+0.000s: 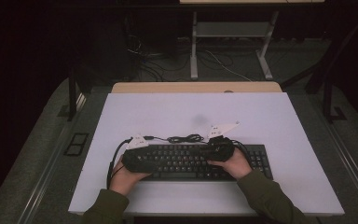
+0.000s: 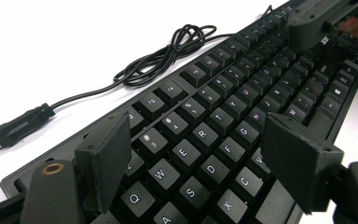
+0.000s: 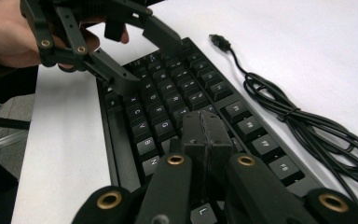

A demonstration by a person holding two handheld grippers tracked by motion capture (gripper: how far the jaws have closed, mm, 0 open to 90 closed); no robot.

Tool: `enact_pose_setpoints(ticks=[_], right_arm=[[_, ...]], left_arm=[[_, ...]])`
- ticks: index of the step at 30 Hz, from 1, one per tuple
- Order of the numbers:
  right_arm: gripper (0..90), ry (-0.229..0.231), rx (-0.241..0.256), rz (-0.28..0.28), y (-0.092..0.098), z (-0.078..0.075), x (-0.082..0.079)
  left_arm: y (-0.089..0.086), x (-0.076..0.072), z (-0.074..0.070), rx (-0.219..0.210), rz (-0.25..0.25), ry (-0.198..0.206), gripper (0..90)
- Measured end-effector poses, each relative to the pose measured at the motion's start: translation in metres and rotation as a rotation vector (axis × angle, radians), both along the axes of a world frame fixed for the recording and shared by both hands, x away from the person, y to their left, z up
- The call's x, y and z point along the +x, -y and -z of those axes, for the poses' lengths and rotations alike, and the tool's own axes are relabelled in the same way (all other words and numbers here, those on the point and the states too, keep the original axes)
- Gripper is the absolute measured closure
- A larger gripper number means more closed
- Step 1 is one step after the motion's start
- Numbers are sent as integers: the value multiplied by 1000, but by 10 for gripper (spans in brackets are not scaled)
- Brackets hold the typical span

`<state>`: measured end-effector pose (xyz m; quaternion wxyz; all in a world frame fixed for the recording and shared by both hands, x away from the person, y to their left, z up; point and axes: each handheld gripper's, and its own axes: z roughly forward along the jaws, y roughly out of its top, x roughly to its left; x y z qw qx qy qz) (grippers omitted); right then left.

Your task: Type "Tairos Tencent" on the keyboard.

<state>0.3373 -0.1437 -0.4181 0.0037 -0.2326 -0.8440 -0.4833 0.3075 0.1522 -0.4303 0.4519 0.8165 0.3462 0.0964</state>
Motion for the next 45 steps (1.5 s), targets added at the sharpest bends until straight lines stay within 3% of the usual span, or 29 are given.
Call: enact_pose_setpoints(ticks=[23, 35, 45], right_arm=[[894, -21, -81, -83, -26, 16, -12], [895, -34, -138, -99, -34, 23, -15], [895, -42, -137, -97, -34, 23, -15]], left_arm=[[0, -1, -1, -4, 3, 4, 219], [0, -2, -2, -8, 5, 6, 219], [0, -3, -3, -5, 10, 5, 224]])
